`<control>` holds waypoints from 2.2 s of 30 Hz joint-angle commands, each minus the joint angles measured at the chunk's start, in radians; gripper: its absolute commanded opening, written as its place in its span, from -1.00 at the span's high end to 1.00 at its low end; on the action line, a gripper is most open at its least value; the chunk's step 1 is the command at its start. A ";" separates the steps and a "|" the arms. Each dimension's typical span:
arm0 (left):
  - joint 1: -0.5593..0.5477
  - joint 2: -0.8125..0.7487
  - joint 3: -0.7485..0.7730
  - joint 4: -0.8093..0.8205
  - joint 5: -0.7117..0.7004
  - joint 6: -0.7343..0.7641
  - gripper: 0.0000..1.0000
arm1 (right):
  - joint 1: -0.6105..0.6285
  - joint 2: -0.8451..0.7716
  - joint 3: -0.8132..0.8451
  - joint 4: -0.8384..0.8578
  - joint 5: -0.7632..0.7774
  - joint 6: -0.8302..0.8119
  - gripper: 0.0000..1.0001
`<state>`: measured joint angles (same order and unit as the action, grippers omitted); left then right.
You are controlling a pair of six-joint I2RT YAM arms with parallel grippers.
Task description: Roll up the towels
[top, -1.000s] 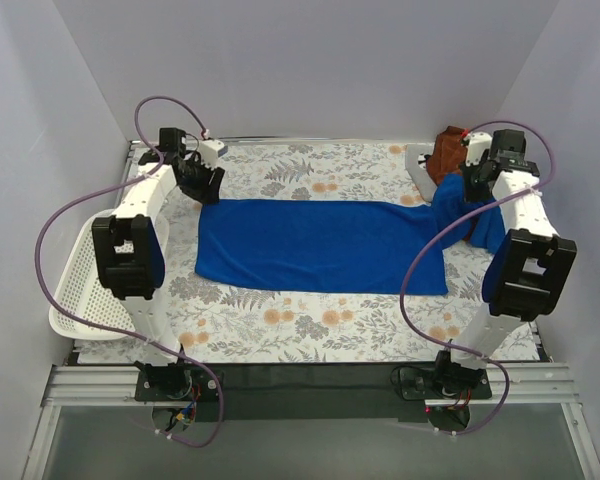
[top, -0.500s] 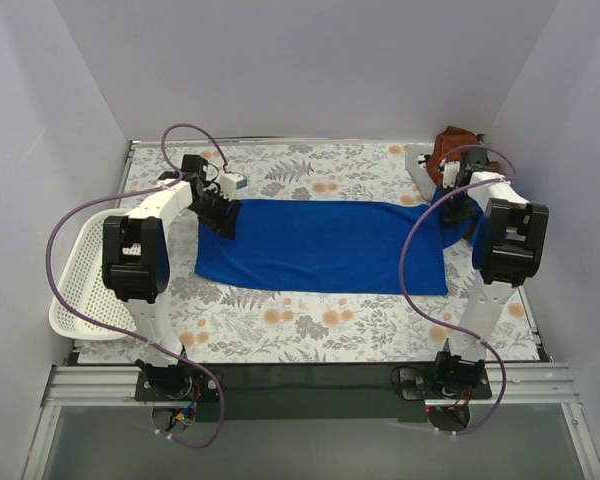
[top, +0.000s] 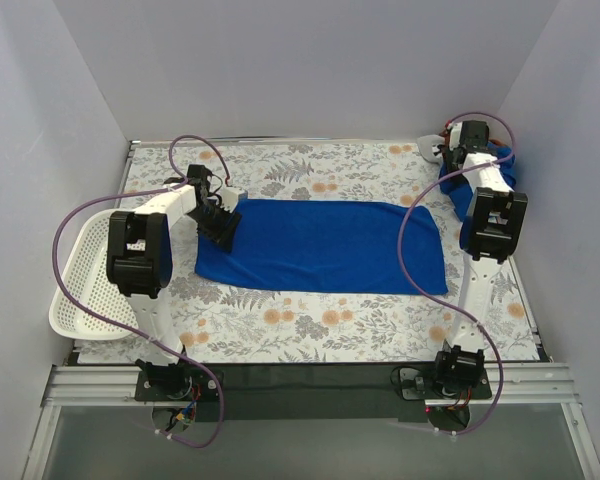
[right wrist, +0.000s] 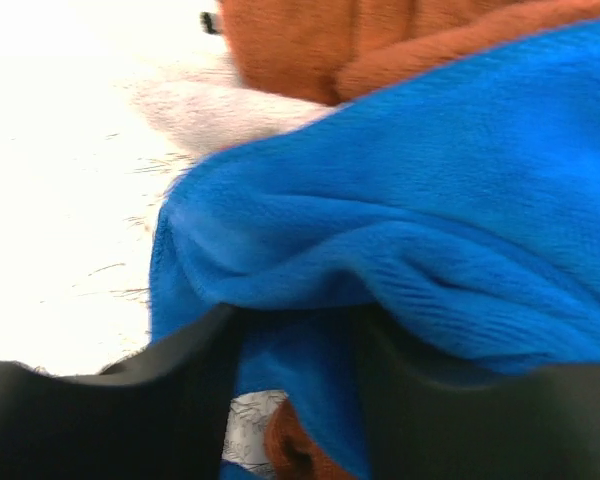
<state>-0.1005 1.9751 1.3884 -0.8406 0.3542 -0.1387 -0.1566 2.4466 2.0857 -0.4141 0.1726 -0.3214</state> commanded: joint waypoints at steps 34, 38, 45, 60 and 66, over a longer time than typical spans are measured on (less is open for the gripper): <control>-0.004 -0.265 -0.273 -0.149 -0.121 0.192 0.19 | 0.100 -0.675 -0.815 -0.141 -0.377 -0.064 0.68; -0.004 -0.285 -0.266 -0.146 -0.095 0.199 0.14 | 0.098 -0.699 -0.892 -0.163 -0.369 -0.084 0.70; -0.004 -0.274 -0.103 -0.158 0.061 0.185 -0.01 | 0.098 -0.736 -0.868 -0.177 -0.425 -0.081 0.71; 0.088 -0.035 0.213 -0.057 -0.118 -0.050 0.30 | 0.127 -0.374 -0.400 -0.109 -0.486 0.070 0.82; 0.088 0.001 0.213 -0.069 -0.152 -0.056 0.41 | 0.155 -0.319 -0.357 -0.078 -0.467 0.087 0.82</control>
<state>-0.0105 2.0083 1.5768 -0.9100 0.2432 -0.1780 -0.0170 2.1311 1.6737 -0.5343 -0.2935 -0.2592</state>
